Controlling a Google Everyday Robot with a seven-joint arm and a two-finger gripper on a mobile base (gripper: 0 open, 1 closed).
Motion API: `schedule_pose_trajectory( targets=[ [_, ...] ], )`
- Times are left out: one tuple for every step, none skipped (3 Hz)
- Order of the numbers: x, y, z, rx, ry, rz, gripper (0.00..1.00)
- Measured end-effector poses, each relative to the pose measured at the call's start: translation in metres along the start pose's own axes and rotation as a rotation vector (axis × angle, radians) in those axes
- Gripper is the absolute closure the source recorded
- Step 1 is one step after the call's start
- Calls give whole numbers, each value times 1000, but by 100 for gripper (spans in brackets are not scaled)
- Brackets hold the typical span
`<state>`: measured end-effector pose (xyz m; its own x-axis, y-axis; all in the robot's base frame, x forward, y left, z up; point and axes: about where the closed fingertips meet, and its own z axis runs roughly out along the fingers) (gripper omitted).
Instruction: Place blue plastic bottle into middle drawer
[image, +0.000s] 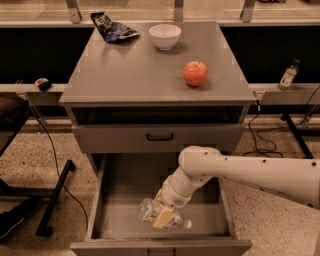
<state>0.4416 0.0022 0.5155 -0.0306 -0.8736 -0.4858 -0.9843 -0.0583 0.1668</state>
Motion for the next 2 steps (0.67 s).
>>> schedule_pose_trajectory(
  targets=[
    [4,-23,27,49,-7,-18,100],
    [2,-41,52,134,2,-52,100]
  ],
)
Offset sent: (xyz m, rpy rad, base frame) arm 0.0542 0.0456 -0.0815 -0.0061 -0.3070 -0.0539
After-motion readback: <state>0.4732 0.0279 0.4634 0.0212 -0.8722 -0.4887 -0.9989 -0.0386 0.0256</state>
